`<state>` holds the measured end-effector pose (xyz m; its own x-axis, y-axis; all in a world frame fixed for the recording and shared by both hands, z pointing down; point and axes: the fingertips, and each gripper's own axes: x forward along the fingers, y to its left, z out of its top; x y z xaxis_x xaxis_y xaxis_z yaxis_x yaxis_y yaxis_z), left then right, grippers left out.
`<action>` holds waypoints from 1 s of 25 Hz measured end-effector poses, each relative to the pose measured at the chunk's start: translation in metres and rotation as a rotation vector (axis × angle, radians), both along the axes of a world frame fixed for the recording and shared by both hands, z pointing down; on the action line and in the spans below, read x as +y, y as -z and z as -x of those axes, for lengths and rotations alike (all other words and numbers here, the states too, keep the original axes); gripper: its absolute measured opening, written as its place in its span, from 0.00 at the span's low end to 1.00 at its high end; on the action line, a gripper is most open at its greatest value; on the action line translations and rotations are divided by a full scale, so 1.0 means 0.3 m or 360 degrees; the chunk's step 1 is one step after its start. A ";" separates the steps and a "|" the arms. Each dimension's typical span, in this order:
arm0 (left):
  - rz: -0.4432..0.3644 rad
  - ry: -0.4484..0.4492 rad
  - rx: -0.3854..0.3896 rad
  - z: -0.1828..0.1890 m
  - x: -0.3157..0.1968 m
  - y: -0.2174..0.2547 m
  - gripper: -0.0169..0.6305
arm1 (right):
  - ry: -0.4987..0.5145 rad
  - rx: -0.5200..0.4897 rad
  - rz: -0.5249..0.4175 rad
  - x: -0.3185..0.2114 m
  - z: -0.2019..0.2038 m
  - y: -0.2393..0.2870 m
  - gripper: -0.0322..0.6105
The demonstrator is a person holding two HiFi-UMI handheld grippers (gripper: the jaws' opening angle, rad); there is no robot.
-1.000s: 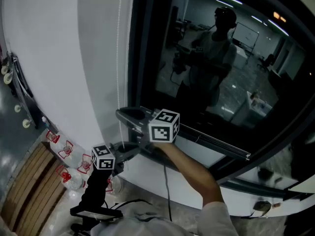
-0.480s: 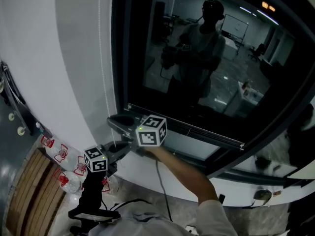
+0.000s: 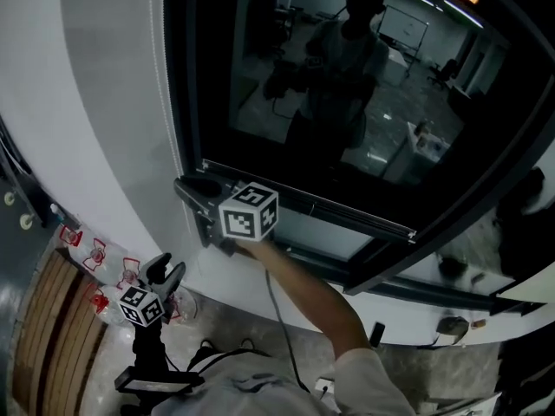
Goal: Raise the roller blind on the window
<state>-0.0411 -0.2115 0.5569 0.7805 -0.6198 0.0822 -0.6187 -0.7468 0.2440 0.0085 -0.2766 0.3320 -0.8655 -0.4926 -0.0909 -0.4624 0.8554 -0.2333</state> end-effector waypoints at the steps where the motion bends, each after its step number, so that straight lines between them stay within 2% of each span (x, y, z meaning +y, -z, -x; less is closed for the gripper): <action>1: -0.0019 0.0039 -0.0003 0.010 0.017 0.005 0.31 | -0.0049 0.0001 -0.0026 0.010 -0.020 0.001 0.08; 2: -0.0042 0.0072 0.0001 0.016 0.031 0.016 0.26 | -0.0104 0.0001 -0.0048 0.021 -0.040 -0.001 0.18; 3: -0.0067 0.0101 0.0012 0.019 0.043 0.031 0.23 | -0.0163 0.0003 -0.0064 0.032 -0.063 -0.004 0.23; 6: -0.0136 0.0149 0.0063 0.005 0.075 0.082 0.10 | -0.0343 0.0034 -0.0090 0.087 -0.147 -0.026 0.26; 8: -0.0181 0.0126 0.0087 -0.019 0.101 0.120 0.02 | -0.0464 0.0077 -0.0107 0.141 -0.208 -0.047 0.26; 11: -0.0245 0.0045 0.0059 -0.068 0.140 0.164 0.02 | -0.0675 0.0119 -0.0113 0.247 -0.305 -0.097 0.22; 15: -0.0278 -0.0089 0.0025 -0.132 0.214 0.201 0.02 | -0.1050 0.0101 -0.0030 0.436 -0.423 -0.216 0.05; 16: -0.0282 -0.0129 0.0024 -0.140 0.238 0.205 0.02 | -0.1127 0.0061 0.0016 0.490 -0.436 -0.252 0.05; 19: -0.0248 -0.0212 0.0038 -0.133 0.319 0.201 0.02 | -0.1307 -0.0048 0.0141 0.655 -0.427 -0.357 0.05; 25: -0.0177 -0.0395 0.0041 -0.116 0.520 0.186 0.02 | -0.1595 0.0004 0.0200 0.929 -0.346 -0.470 0.05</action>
<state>-0.0062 -0.0554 0.5011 0.9104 -0.4136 0.0025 -0.4083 -0.8977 0.1655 0.1124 0.0020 0.4729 -0.0478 -0.9988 0.0130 -0.9551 0.0419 -0.2932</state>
